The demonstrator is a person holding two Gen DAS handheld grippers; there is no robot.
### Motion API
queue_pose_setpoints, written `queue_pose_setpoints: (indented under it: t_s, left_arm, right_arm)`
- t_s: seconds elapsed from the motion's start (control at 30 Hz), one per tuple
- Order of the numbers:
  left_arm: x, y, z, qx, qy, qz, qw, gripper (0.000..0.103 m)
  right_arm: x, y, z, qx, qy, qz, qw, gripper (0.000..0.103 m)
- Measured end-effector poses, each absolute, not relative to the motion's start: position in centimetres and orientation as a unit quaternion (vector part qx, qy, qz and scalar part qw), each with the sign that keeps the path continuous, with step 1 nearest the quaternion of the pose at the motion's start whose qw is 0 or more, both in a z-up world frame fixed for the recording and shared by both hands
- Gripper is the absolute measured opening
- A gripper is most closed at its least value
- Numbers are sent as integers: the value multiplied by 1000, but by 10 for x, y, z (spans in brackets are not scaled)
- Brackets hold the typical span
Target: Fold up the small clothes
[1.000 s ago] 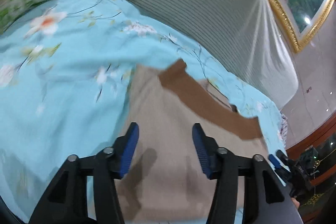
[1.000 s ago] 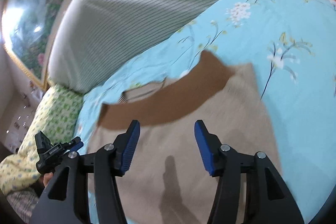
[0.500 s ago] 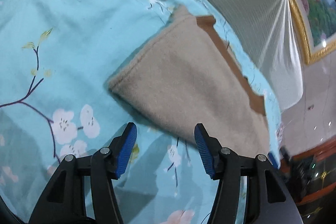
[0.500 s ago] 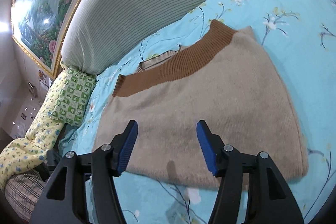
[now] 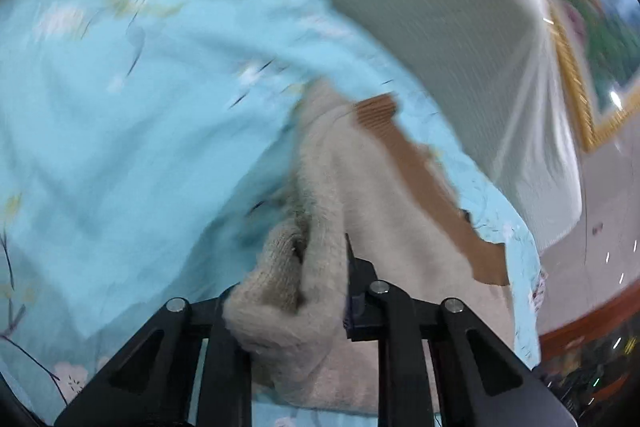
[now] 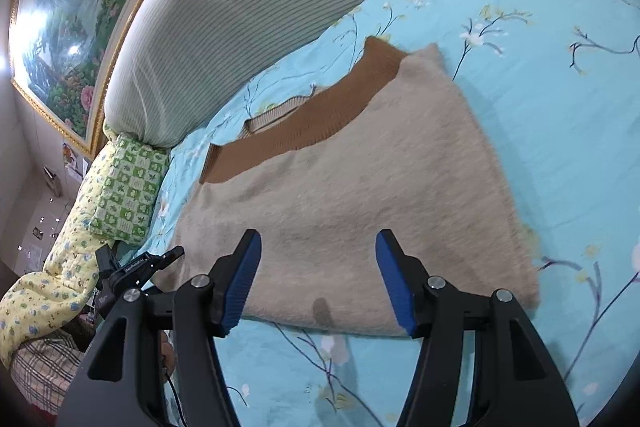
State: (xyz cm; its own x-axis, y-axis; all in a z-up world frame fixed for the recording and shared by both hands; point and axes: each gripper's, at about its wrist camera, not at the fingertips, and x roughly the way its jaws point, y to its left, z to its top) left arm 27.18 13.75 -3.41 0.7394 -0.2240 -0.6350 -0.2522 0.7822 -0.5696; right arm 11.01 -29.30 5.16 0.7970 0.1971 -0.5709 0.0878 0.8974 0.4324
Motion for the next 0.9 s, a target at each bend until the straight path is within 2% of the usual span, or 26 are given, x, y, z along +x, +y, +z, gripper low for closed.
queue_pose_setpoints:
  t_s: [0.2, 0.37, 0.47, 0.53, 0.67, 0.83, 0.87, 0.9]
  left_arm:
    - [274, 67, 20, -247, 325, -87, 909, 9]
    - [276, -16, 27, -192, 338, -180, 904, 9]
    - [280, -54, 0, -162, 376, -206, 889, 9]
    - [283, -60, -15, -164, 395, -202, 881, 9]
    - [286, -55, -18, -178, 398, -206, 876, 9]
    - [285, -58, -15, -166, 401, -209, 876, 9]
    - [284, -58, -14, -165, 401, -209, 877, 9]
    - [284, -58, -13, -161, 401, -206, 878, 9]
  right_arm:
    - [119, -312, 67, 216, 303, 39, 927, 61]
    - [142, -325, 77, 226, 311, 73, 920, 61]
    - [170, -322, 75, 239, 341, 126, 901, 72]
    - [190, -319, 67, 256, 364, 151, 883, 89]
    - [235, -297, 48, 244, 420, 171, 857, 89]
    - [292, -266, 40, 245, 437, 213, 839, 88]
    - [304, -259, 38, 242, 443, 219, 835, 87]
    - [315, -252, 34, 243, 453, 225, 828, 76]
